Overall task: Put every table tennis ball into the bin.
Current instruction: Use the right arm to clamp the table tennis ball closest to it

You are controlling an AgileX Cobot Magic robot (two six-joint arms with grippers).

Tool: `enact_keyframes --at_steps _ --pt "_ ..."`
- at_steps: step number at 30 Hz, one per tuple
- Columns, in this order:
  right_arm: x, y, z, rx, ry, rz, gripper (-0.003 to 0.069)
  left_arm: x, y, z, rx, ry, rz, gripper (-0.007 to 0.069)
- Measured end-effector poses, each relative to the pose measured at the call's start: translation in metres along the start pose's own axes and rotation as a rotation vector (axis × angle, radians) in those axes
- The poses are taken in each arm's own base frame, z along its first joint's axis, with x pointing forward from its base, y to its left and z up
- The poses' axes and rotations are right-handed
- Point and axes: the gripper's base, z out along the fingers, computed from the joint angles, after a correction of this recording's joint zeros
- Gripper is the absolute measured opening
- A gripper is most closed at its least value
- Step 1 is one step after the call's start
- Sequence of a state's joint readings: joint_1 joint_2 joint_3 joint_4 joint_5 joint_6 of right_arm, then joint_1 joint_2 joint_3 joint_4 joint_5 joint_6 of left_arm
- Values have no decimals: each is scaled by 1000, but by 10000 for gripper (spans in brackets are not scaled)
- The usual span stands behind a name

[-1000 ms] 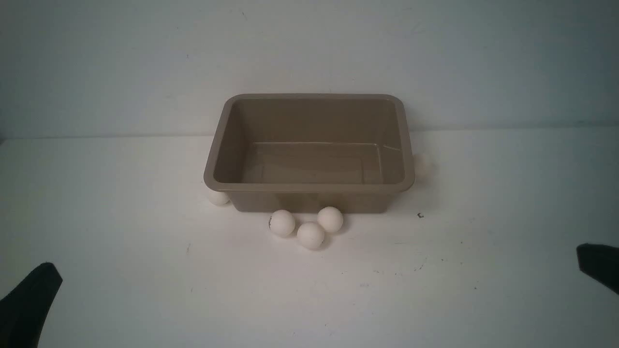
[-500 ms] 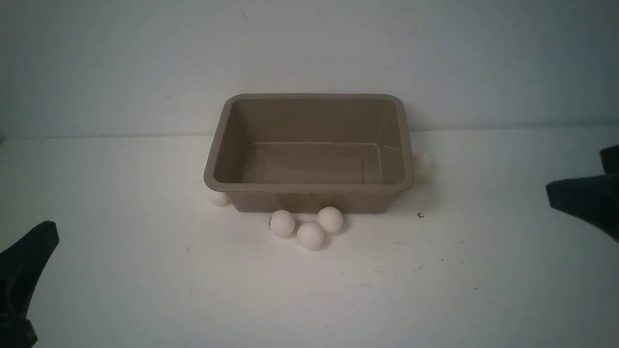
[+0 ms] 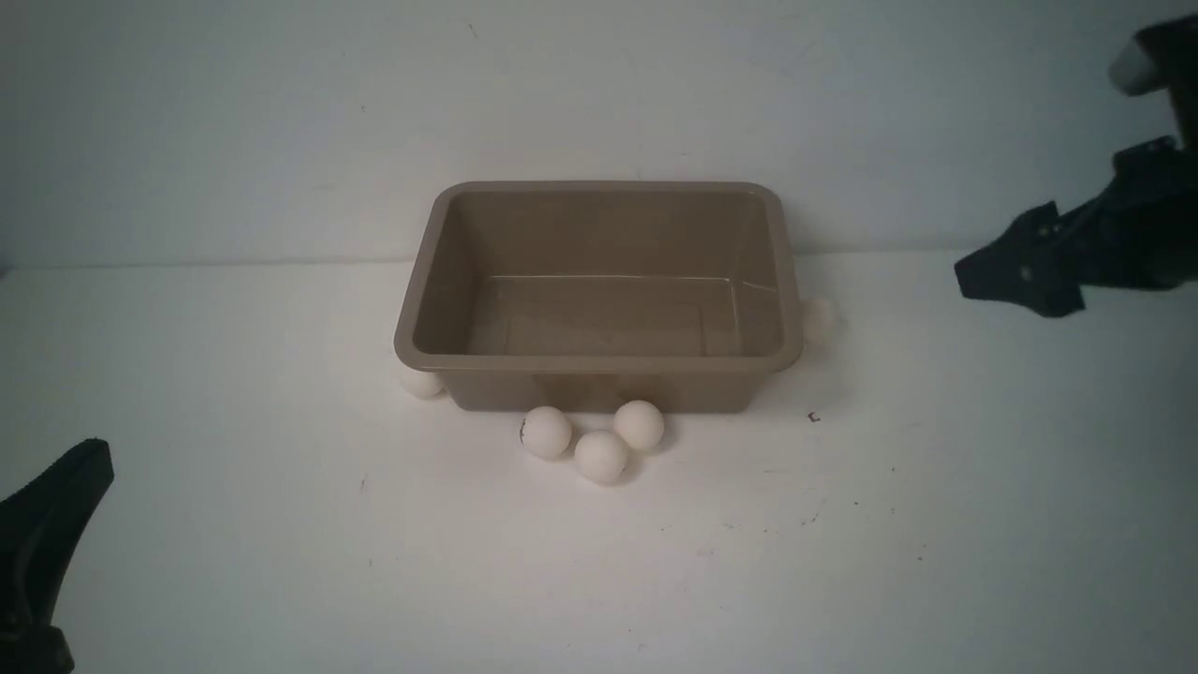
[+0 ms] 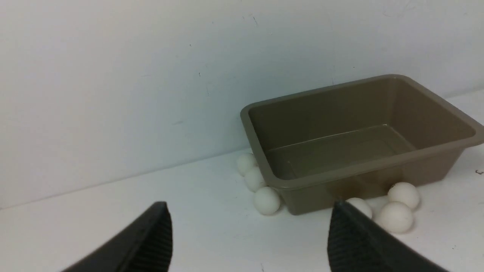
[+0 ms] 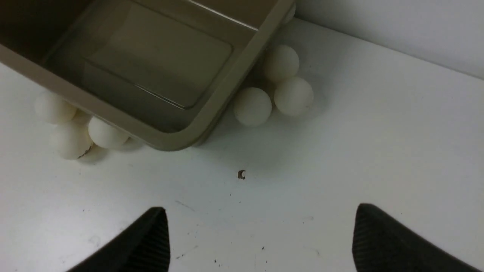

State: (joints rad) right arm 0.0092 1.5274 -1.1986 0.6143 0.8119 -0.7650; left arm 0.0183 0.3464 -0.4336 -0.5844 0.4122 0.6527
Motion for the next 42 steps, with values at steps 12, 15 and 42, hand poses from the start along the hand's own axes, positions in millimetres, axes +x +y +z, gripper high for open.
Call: enact_keyframes --at_steps 12,15,42 --pt "-25 -40 98 -111 78 140 589 3 -2 0 21 29 13 499" --pt "-24 -47 119 -127 87 156 589 3 -2 0 21 29 14 499" --pt "-22 -34 193 -39 56 10 513 4 -3 0 30 41 15 499"
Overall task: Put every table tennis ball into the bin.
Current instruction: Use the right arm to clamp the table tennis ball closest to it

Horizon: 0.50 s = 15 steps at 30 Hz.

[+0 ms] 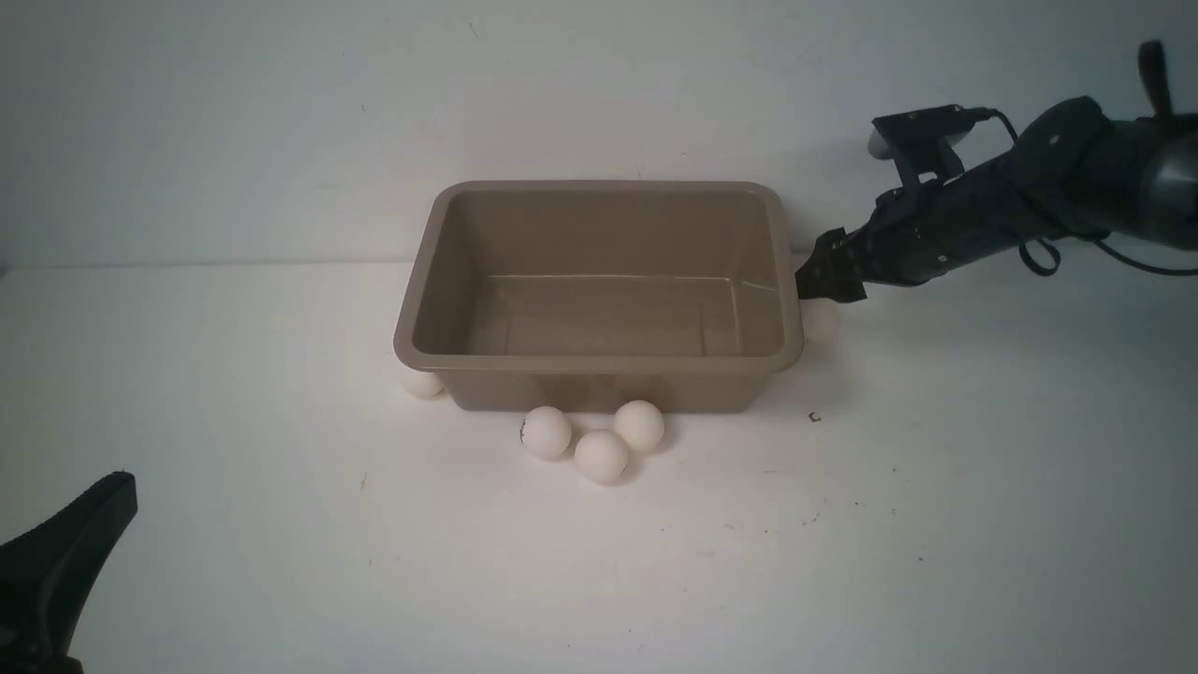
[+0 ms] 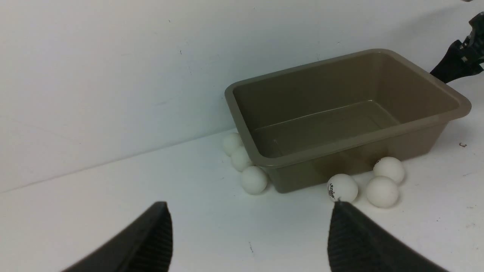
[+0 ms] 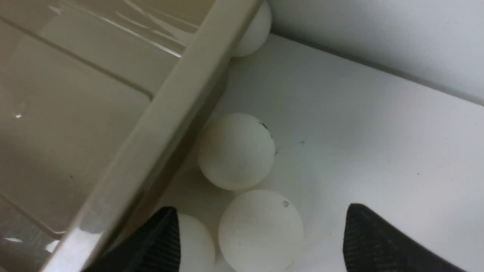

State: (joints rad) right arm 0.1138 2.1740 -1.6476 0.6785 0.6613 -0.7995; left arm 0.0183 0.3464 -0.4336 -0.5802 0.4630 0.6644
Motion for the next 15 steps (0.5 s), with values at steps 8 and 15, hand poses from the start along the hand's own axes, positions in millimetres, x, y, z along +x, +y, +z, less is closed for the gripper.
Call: enact_keyframes --at_steps 8,15 --pt "4 -2 5 8 15 7 498 0 0 0 1 1 0 499" --pt "21 -7 28 2 63 26 496 0 0 0 1 1 0 499"
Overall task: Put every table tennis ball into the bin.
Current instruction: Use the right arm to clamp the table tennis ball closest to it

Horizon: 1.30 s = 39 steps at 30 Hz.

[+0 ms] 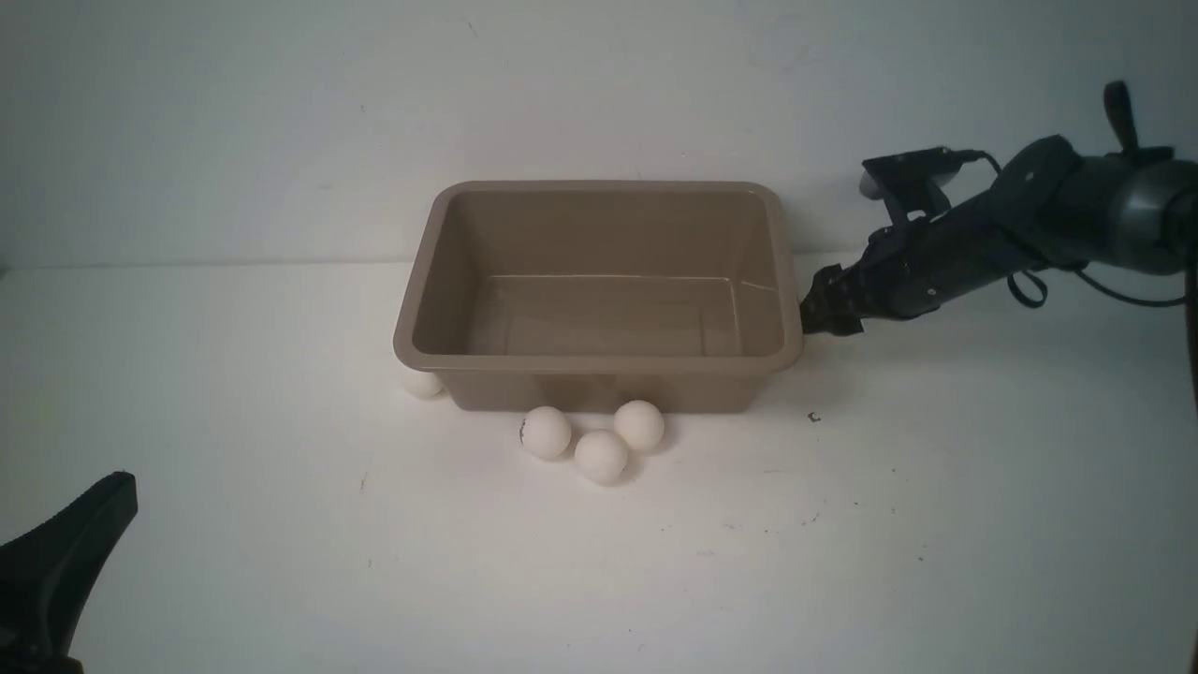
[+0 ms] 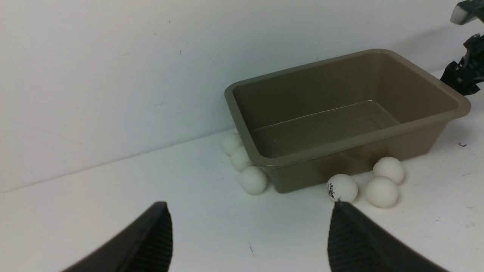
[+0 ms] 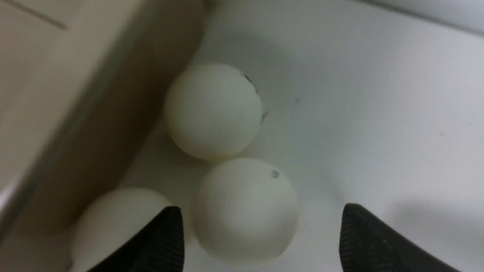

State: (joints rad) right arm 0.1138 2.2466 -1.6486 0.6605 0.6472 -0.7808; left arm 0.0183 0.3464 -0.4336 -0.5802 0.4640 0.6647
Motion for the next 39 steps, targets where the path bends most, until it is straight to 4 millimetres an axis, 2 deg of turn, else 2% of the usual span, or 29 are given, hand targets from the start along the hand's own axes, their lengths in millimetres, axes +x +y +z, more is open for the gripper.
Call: enact_keyframes --at_steps 12,19,32,39 --pt "-3 -1 1 14 -40 19 496 0 0 0 0 0 8 499" --pt "-7 9 4 4 -59 13 496 0 0 0 0 0 8 499" --pt "-5 6 13 10 -71 48 496 0 0 0 0 0 8 499" --pt "-4 6 14 1 -67 55 443 0 0 0 0 0 8 499"
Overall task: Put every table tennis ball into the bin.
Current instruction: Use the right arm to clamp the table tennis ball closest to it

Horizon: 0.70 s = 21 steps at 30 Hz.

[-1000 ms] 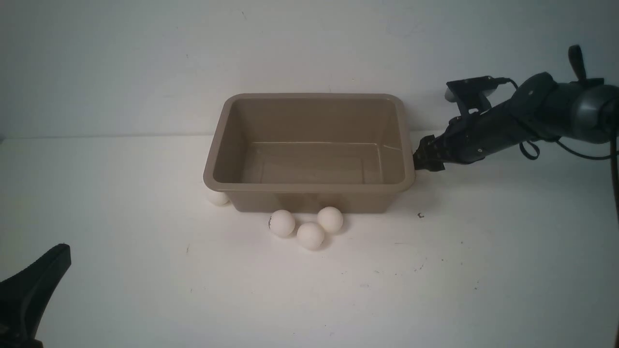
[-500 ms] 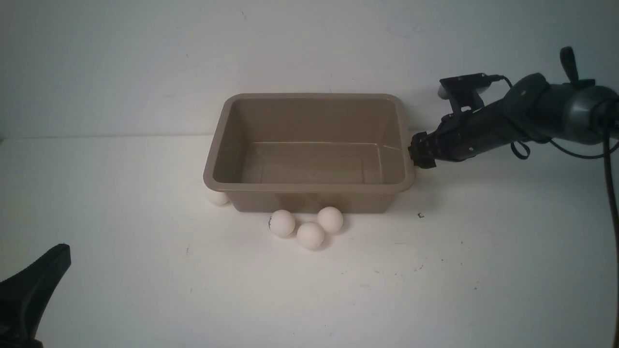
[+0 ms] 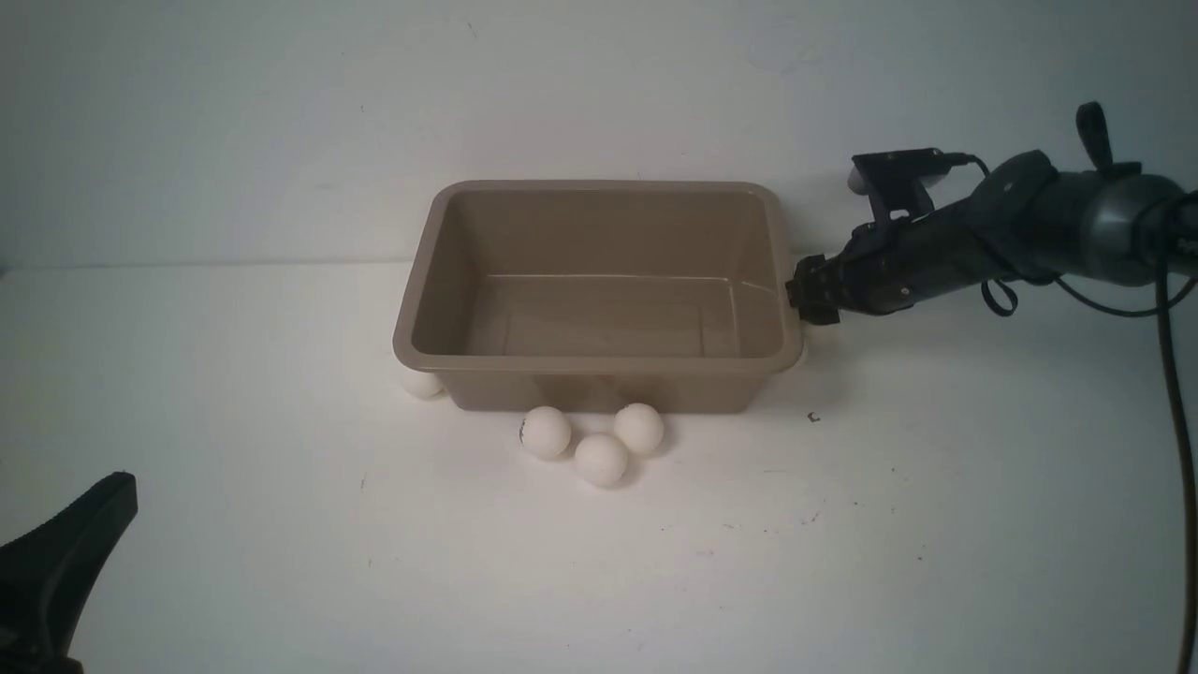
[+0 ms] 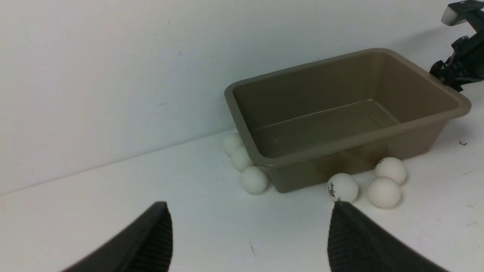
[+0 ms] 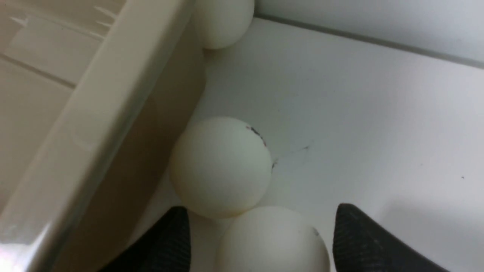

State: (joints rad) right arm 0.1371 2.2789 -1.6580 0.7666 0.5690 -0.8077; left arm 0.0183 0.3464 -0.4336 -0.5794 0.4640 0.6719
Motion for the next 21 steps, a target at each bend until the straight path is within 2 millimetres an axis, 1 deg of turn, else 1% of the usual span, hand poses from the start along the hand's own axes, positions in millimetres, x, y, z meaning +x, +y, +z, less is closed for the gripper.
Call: enact_keyframes --at_steps 3,5,13,21 --pt "2 2 0 -18 22 -6 374 0 0 0 0 0 0 499" --pt "3 2 0 -21 30 -16 349 0 0 0 0 0 0 499" --pt "1 1 -6 5 46 -91 350 0 0 0 0 0 0 499" --pt "-8 -3 -18 44 24 -146 350 -1 1 0 -6 -8 0 499"
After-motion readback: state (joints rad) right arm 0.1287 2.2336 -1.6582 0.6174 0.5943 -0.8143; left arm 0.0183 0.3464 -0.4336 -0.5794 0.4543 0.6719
